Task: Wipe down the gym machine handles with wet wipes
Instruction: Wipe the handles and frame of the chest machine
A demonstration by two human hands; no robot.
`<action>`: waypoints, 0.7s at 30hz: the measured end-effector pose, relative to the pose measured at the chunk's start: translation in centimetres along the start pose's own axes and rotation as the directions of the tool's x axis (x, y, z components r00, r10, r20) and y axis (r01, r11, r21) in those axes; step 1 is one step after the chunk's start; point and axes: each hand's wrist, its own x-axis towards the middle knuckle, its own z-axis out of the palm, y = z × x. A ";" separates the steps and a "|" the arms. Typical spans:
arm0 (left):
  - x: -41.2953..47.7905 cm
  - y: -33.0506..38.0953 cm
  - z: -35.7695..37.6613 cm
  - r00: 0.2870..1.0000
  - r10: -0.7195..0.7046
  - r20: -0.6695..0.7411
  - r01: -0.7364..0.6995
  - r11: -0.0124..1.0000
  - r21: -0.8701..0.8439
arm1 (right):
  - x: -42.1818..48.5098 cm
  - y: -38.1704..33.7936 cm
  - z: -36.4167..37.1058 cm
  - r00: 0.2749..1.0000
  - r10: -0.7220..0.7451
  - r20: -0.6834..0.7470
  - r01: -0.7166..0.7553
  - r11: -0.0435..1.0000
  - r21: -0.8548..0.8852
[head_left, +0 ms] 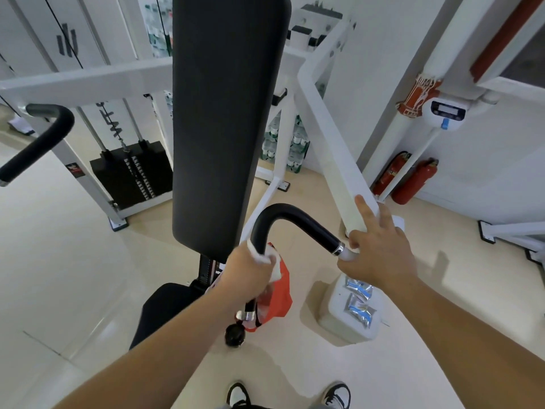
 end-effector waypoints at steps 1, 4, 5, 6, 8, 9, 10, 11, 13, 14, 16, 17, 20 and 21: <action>0.8 1.5 -0.3 1.000 -0.001 -0.010 0.001 1.000 -0.025 | -0.1 -0.1 -0.2 1.000 0.013 0.017 -0.013 1.000 0.002; 1.7 2.8 0.1 0.996 0.035 -0.088 -0.036 0.999 -0.009 | -0.2 -0.1 -0.3 0.999 0.026 0.038 -0.026 1.000 0.005; 1.1 2.3 0.3 0.994 0.032 -0.105 -0.033 0.999 -0.011 | -0.2 -0.1 -0.3 0.999 0.017 0.027 -0.018 1.000 0.010; 0.5 1.1 0.7 0.994 0.020 -0.112 -0.022 1.000 -0.013 | -0.2 0.0 -0.3 1.000 0.010 0.016 -0.010 1.000 0.017; -1.6 -1.1 1.2 0.995 0.011 -0.103 -0.013 1.000 -0.021 | -0.2 0.2 0.0 1.000 0.002 0.007 -0.002 1.000 0.017; -2.7 -1.9 1.3 0.995 0.005 -0.099 -0.008 1.000 -0.024 | -0.1 0.2 0.1 1.000 -0.003 0.003 0.003 1.000 0.015; -3.7 -2.4 1.4 0.995 -0.001 -0.098 -0.002 0.999 -0.033 | -0.1 0.3 0.3 1.000 -0.006 -0.004 0.006 1.000 0.017; -4.6 -2.6 1.3 0.995 -0.006 -0.102 0.002 0.999 -0.039 | -0.1 0.3 0.3 1.000 -0.007 -0.011 0.007 1.000 0.021; -4.9 -2.1 1.0 0.993 0.063 -0.102 -0.061 0.998 0.018 | 0.0 0.4 0.3 1.000 -0.008 -0.004 0.008 1.000 0.016; -4.3 -1.3 0.7 0.990 0.101 -0.095 -0.095 0.994 0.063 | 0.0 0.4 0.4 1.000 -0.008 0.008 0.008 1.000 0.012; -2.0 1.6 0.0 0.985 0.135 -0.107 -0.115 0.977 0.180 | 0.1 0.5 0.4 1.000 -0.010 0.003 0.010 1.000 0.028; -0.7 3.2 -0.2 0.978 0.162 -0.130 -0.123 0.957 0.261 | 0.1 0.5 0.5 1.000 -0.013 -0.013 0.014 0.999 0.040; 3.3 7.9 -0.1 0.915 0.401 -0.038 -0.250 0.639 0.728 | 0.1 0.6 0.8 0.998 -0.029 -0.051 0.032 0.998 0.049; 4.0 9.3 0.3 0.898 0.432 0.086 -0.295 0.445 0.846 | 0.1 0.6 0.9 0.997 -0.038 -0.065 0.042 0.998 0.054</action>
